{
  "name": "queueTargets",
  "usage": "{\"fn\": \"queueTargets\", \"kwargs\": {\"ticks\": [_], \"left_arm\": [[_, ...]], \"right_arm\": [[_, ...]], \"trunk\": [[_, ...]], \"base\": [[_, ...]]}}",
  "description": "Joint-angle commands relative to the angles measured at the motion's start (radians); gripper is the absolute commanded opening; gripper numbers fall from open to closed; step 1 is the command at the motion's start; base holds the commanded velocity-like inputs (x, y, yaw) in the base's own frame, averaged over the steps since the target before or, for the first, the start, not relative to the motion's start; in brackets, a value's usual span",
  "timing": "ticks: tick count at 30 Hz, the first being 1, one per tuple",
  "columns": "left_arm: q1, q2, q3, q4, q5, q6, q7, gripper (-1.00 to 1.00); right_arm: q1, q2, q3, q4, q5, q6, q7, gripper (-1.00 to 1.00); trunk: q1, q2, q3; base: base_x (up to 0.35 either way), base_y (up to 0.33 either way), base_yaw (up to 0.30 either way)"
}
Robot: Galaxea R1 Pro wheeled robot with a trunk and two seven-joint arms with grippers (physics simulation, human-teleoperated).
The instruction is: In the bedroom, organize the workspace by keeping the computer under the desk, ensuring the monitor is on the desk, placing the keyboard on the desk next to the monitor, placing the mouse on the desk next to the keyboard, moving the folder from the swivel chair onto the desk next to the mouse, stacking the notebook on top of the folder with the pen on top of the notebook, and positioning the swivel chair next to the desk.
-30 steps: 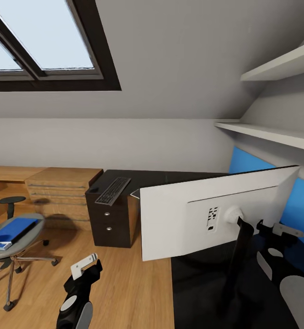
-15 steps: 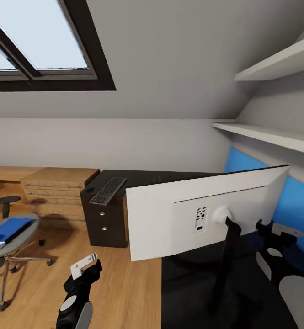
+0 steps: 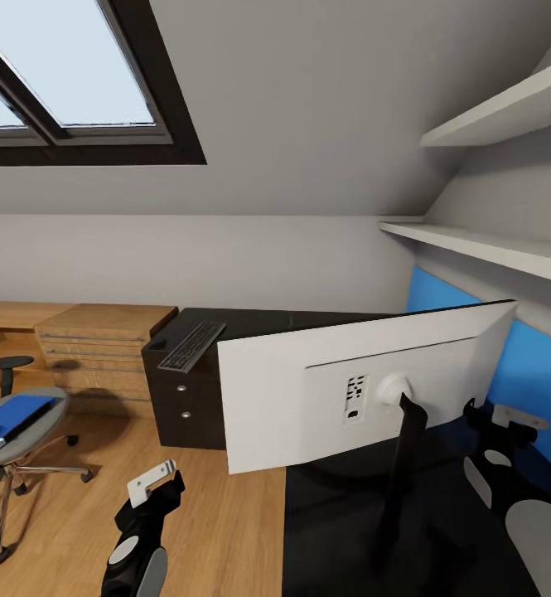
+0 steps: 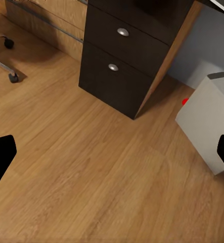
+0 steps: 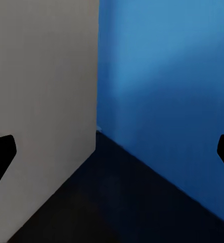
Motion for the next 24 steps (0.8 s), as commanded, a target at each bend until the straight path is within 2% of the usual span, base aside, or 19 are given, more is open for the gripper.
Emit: {"fn": "queueTargets", "kwargs": {"ticks": [1, 7, 12, 20, 24], "left_arm": [[-0.001, 0.000, -0.001, -0.002, 0.006, 0.004, 0.005, 1.00], [-0.001, 0.000, 0.001, 0.000, 0.005, 0.002, 0.009, 1.00], [-0.001, 0.000, 0.003, 0.001, 0.006, 0.002, 0.010, 1.00], [-0.001, -0.001, 0.002, 0.002, 0.004, 0.002, 0.010, 1.00], [-0.001, -0.001, 0.001, 0.002, 0.003, 0.002, 0.010, 1.00]], "right_arm": [[-0.001, 0.000, -0.001, 0.001, -0.004, -0.005, 0.001, 1.00], [-0.001, 0.001, 0.000, 0.002, -0.003, -0.006, 0.001, 1.00], [-0.001, 0.001, 0.001, 0.003, 0.000, -0.006, 0.002, 1.00], [-0.001, 0.001, 0.001, 0.003, 0.000, -0.006, 0.002, 1.00], [-0.001, 0.001, 0.001, 0.002, 0.000, -0.006, 0.002, 1.00]], "trunk": [[0.000, -0.001, -0.001], [0.000, -0.001, -0.001], [0.000, -0.001, -0.001], [0.000, -0.001, -0.001], [0.000, -0.001, -0.001]], "base": [[0.000, 0.000, 0.000], [0.000, 0.000, 0.000], [0.248, 0.000, 0.000], [0.041, 0.000, 0.000], [0.174, 0.000, 0.000]]}}
